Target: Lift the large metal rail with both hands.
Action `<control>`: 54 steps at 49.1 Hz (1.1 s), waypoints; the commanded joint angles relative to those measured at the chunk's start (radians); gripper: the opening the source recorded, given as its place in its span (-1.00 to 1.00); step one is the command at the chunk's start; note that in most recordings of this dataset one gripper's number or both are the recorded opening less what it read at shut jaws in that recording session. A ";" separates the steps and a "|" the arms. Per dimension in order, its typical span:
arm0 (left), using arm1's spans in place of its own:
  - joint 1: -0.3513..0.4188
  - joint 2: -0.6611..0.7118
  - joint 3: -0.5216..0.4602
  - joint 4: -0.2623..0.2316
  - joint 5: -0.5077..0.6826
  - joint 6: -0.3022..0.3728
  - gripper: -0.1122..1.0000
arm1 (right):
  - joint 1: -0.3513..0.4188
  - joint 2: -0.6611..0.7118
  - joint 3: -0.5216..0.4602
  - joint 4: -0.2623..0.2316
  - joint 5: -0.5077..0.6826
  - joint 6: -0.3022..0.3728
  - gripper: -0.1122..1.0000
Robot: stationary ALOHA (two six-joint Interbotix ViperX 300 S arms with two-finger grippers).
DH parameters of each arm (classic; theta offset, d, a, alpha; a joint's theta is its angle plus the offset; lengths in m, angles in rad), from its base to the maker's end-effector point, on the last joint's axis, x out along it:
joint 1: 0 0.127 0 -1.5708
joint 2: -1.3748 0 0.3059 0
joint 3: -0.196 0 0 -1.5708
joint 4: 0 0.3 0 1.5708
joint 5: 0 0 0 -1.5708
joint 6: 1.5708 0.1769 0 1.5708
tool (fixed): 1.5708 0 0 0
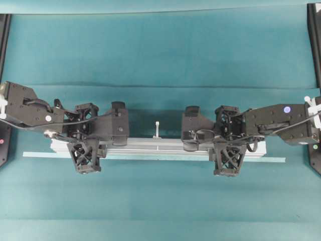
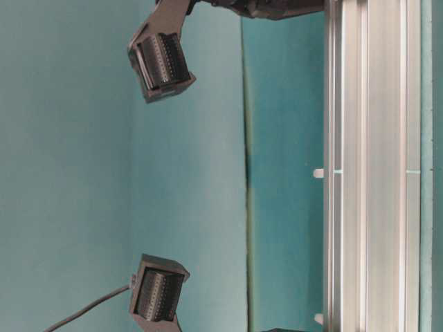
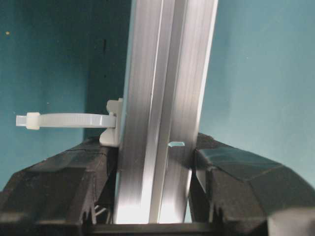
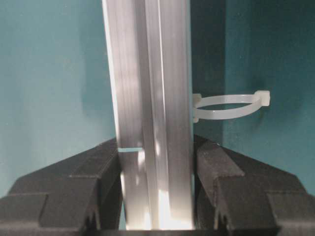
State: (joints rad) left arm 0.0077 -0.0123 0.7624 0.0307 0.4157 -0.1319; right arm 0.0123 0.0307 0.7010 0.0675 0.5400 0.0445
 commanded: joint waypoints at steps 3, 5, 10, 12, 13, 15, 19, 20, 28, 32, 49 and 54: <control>0.020 -0.005 -0.018 -0.005 -0.035 -0.020 -0.15 | 0.000 0.003 -0.003 0.005 -0.041 0.009 -0.11; 0.020 -0.005 -0.020 -0.005 -0.038 -0.020 -0.15 | -0.002 0.002 0.000 0.005 -0.041 0.009 -0.11; 0.018 -0.003 -0.021 -0.003 -0.044 -0.028 -0.15 | -0.003 0.002 0.002 0.003 -0.041 0.006 -0.11; 0.017 -0.003 -0.023 -0.003 -0.046 -0.028 -0.15 | -0.005 0.002 0.002 0.000 -0.043 0.003 -0.11; 0.017 -0.003 -0.023 -0.003 -0.048 -0.029 -0.15 | -0.008 0.002 0.002 -0.002 -0.043 0.003 -0.11; 0.015 -0.002 -0.023 -0.005 -0.048 -0.028 -0.15 | -0.009 0.000 0.002 -0.003 -0.044 0.003 -0.11; 0.014 -0.003 -0.023 -0.003 -0.048 -0.028 -0.15 | -0.017 0.000 0.002 -0.008 -0.044 0.008 -0.11; 0.015 -0.002 -0.021 -0.005 -0.048 -0.028 -0.15 | -0.017 0.002 0.002 -0.009 -0.044 0.008 -0.11; 0.015 -0.002 -0.023 -0.003 -0.049 -0.020 -0.15 | -0.025 0.000 0.002 -0.011 -0.044 0.006 -0.11; 0.012 -0.002 -0.021 -0.003 -0.058 -0.011 -0.15 | -0.026 0.000 0.002 -0.011 -0.044 0.003 -0.11; 0.011 0.000 -0.014 -0.005 -0.081 -0.012 -0.15 | -0.031 -0.002 0.006 -0.011 -0.044 0.006 -0.11; 0.011 0.000 -0.014 -0.003 -0.077 -0.012 -0.15 | -0.032 -0.003 0.008 -0.011 -0.044 0.003 -0.11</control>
State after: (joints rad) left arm 0.0077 -0.0092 0.7670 0.0291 0.3820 -0.1319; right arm -0.0046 0.0261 0.7179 0.0614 0.5262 0.0460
